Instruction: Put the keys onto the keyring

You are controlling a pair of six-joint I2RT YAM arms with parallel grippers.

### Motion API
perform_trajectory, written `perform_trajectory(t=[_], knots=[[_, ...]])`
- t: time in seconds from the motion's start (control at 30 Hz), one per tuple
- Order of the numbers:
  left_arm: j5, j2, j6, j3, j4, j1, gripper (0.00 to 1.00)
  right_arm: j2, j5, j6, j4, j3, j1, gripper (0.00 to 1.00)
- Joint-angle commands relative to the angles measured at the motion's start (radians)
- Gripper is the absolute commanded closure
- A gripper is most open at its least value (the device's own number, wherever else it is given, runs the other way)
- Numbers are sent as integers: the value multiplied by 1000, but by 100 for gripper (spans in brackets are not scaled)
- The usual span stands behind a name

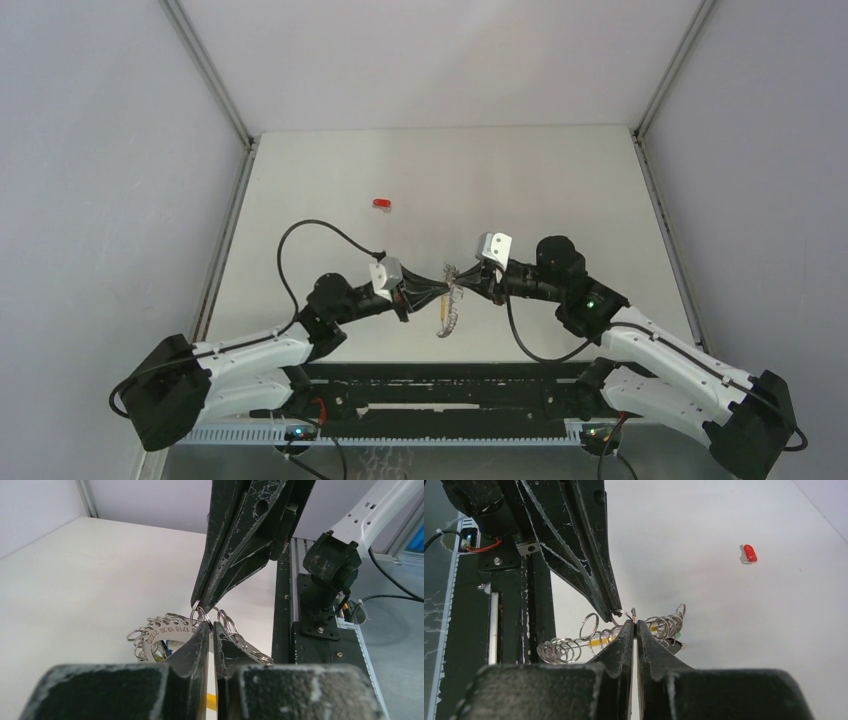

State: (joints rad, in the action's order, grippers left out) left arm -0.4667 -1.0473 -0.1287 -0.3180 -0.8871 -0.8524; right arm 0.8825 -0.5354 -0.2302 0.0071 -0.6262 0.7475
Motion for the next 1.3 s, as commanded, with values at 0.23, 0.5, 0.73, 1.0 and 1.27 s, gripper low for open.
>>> perform_trajectory(t=[0.23, 0.5, 0.73, 1.0, 1.27], knots=[[-5, -21, 85, -99, 80, -22, 100, -4, 5, 107, 62, -36, -22, 100], [157, 75, 305, -110, 368, -51, 100, -2, -194, 243, 51, -61, -149, 100], [152, 113, 348, -121, 441, -65, 100, -2, -271, 287, 41, -79, -186, 100], [192, 139, 247, -72, 287, -91, 64, 14, -247, 261, 19, -84, -175, 100], [83, 207, 70, -17, 164, 42, 47, 7, -182, 160, -19, -84, -125, 100]])
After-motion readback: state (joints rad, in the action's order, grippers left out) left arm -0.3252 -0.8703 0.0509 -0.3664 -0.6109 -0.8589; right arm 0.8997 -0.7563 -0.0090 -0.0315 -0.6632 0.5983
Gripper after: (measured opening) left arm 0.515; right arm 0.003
